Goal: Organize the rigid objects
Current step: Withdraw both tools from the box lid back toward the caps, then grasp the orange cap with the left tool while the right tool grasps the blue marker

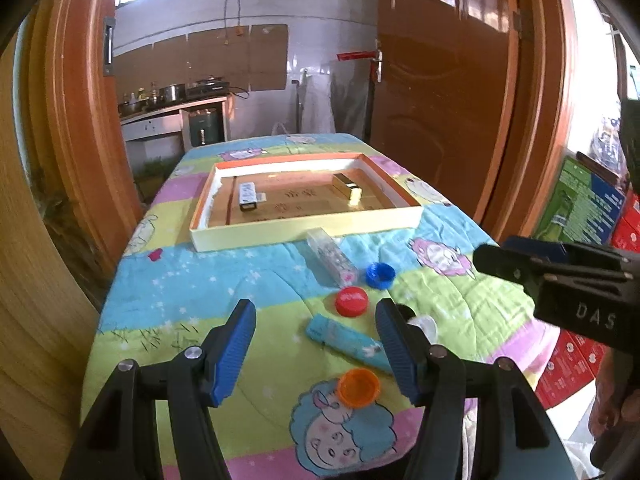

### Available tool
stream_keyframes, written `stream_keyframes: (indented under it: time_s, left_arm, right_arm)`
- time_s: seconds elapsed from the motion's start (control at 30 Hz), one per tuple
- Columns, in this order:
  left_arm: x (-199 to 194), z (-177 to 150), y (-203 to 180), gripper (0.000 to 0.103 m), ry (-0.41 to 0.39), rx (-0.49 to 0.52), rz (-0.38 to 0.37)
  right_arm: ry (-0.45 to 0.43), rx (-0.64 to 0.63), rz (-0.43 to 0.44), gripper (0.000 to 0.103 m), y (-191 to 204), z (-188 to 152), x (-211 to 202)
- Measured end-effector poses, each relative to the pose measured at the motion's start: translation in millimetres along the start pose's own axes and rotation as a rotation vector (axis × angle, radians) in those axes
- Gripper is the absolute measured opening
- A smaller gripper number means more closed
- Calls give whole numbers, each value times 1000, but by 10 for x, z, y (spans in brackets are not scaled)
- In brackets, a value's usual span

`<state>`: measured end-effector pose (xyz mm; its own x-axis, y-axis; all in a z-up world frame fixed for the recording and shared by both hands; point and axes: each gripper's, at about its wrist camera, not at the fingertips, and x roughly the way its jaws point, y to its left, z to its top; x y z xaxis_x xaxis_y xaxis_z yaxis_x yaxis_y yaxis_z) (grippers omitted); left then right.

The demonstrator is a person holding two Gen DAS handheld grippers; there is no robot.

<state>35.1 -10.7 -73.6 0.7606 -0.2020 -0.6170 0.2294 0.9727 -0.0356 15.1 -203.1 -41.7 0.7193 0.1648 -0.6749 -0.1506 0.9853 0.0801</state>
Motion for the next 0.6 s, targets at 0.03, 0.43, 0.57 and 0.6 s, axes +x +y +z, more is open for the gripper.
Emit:
stream_keyframes:
  time_s: [0.03, 0.43, 0.57, 0.6]
  left_arm:
    - [0, -27, -20, 62, 0, 5, -5]
    - [146, -380, -134, 62, 60, 41, -69]
    - [221, -424, -140, 62, 83, 37, -90]
    - [242, -429, -140, 62, 89, 34, -94]
  right_arm:
    - [1, 0, -1, 45, -3, -11, -4]
    - [16, 15, -6, 45, -56, -89, -18]
    - [18, 14, -5, 45, -51, -103, -18]
    - [17, 15, -5, 45, -53, -104, -18]
